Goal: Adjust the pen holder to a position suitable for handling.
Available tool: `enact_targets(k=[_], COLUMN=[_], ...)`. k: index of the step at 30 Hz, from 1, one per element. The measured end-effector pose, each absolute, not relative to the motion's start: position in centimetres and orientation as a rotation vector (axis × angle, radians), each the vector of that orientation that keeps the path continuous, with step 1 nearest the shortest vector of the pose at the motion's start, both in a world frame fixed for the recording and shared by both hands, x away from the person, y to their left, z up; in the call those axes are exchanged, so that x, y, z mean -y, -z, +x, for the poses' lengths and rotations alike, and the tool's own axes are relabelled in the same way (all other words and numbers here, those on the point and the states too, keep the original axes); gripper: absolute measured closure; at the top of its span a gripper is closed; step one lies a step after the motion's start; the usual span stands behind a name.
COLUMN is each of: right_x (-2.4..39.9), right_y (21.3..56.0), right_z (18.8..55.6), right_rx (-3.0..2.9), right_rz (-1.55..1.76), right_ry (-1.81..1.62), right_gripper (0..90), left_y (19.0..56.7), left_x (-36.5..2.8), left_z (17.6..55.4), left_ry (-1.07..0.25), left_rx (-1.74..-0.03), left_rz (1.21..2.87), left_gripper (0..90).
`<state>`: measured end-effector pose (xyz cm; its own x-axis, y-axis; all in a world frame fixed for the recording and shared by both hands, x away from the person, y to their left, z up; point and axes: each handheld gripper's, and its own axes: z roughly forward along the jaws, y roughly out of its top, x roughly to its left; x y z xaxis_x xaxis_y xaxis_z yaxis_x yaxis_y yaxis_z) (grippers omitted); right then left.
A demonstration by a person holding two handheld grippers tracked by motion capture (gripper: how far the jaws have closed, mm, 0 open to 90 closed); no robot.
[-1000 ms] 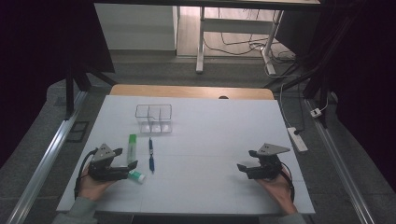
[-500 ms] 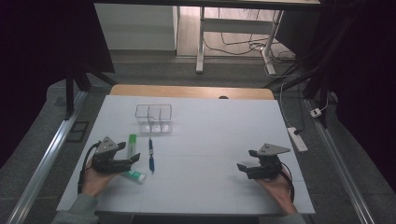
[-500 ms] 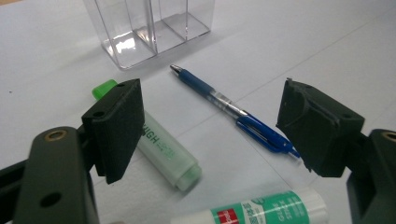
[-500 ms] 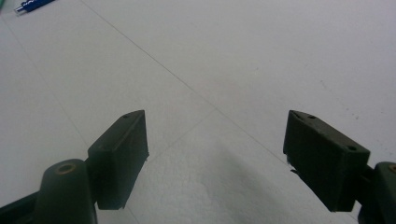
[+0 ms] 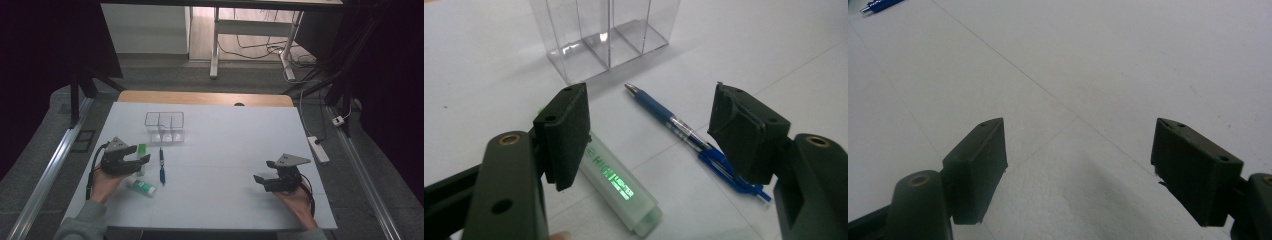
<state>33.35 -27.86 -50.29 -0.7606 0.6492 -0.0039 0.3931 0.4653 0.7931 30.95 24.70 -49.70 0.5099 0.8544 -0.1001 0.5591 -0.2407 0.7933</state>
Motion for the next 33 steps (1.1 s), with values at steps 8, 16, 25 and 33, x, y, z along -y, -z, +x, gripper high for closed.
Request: enact_targets(k=[8,16,25,33], right_x=[28.1,28.1,28.3,28.3], right_y=[50.2,50.0,49.9,50.1], right_z=[33.1,32.9,32.8,32.9], right_rx=[-2.398,-2.389,-2.376,-2.374], right_rz=[0.896,0.898,0.902,0.908], right_ry=[-1.19,-1.199,-1.206,-1.2], right_gripper=[21.8,22.5,22.5,22.4], left_y=[49.1,48.3,48.1,48.2], left_x=[-24.7,-25.5,-25.8,-25.7], left_z=[32.3,34.1,35.6,36.9], left_ry=[-0.465,-0.454,-0.446,-0.461], left_rx=[-1.174,-1.236,-1.271,-1.272], left_rz=[1.947,1.936,1.921,1.955], left_gripper=[35.3,51.1,67.0,88.2])
